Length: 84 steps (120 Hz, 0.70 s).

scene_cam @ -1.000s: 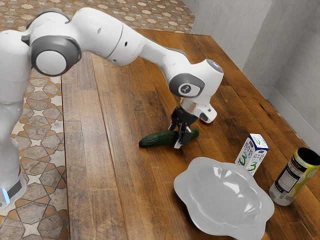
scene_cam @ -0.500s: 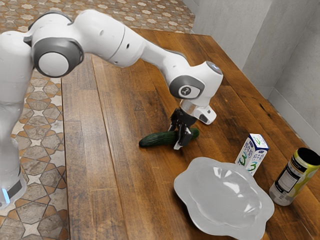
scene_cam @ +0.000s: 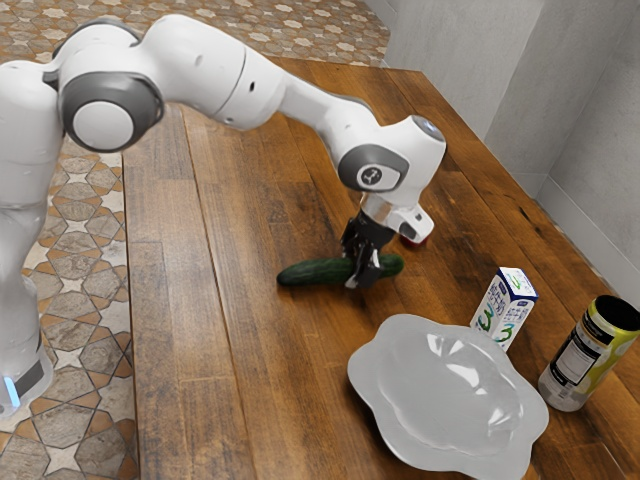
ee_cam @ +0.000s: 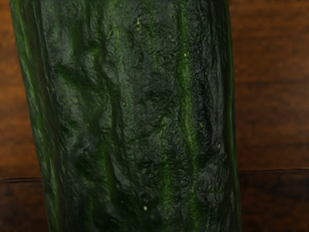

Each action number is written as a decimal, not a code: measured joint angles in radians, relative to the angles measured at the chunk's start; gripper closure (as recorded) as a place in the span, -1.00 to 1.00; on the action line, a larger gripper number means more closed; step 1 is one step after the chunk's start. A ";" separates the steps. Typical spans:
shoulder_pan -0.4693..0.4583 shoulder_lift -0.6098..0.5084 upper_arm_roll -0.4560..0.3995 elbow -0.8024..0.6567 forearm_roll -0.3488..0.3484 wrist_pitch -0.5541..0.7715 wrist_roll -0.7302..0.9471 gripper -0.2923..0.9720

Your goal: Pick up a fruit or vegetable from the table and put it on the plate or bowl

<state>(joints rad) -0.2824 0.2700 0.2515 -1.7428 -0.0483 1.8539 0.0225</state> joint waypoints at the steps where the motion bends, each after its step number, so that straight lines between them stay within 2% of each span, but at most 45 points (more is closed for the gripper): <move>1: 0.000 -0.001 0.000 0.000 0.000 0.000 0.000 0.18; 39: -0.013 -0.079 -0.018 0.011 0.004 -0.010 0.003 0.18; 61: -0.017 -0.144 -0.110 0.023 0.008 -0.031 0.006 0.18; 84: -0.029 -0.155 -0.232 0.039 0.009 -0.037 0.008 0.18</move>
<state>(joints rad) -0.3115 0.1153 0.0193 -1.7036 -0.0394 1.8165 0.0304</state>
